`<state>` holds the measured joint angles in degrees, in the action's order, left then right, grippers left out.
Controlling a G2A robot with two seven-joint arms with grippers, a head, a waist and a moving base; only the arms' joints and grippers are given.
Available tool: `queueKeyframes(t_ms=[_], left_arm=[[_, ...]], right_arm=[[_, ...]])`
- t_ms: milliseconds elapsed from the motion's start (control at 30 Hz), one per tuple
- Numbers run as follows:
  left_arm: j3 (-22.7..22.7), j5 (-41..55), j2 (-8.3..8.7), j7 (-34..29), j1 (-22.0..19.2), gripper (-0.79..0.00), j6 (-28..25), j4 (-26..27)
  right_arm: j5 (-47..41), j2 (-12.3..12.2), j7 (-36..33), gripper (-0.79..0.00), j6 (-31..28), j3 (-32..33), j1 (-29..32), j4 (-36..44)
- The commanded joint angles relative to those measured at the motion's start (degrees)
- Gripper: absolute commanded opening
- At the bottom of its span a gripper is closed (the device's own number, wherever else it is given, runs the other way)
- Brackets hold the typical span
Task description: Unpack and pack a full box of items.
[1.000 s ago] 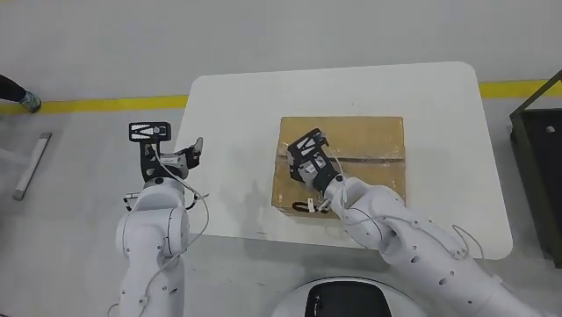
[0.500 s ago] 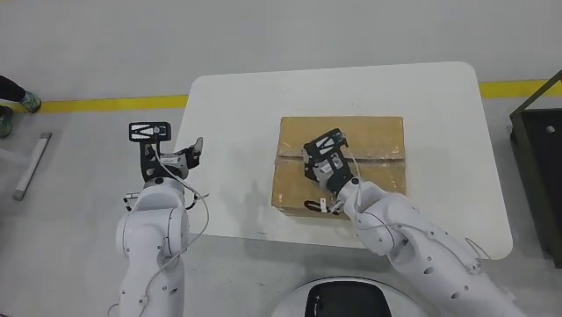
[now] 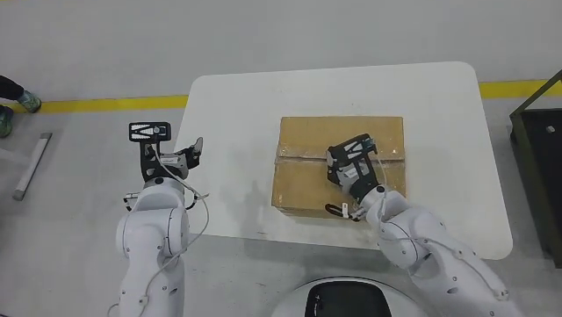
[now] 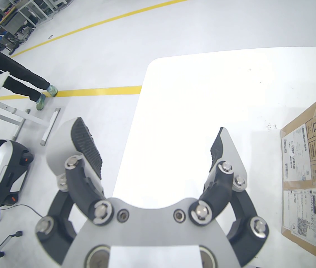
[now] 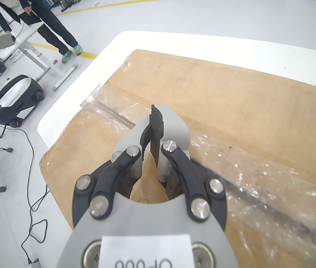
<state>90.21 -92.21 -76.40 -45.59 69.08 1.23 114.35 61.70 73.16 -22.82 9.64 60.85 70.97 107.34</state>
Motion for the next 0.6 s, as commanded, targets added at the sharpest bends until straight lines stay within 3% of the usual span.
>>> queueKeyframes(t_ms=[0, 567], left_arm=[[0.0, 0.0, 0.0, 0.0, 0.0, 0.0, 0.0, 0.0], [0.0, 0.0, 0.0, 0.0, 0.0, 0.0, 0.0, 0.0]], right_arm=[[0.21, -0.2, -0.29, -0.785, 0.02, 1.3, 1.46, 1.37], [-1.23, -1.33, -0.78, -0.785, 0.9, 12.19, 11.75, 10.04]])
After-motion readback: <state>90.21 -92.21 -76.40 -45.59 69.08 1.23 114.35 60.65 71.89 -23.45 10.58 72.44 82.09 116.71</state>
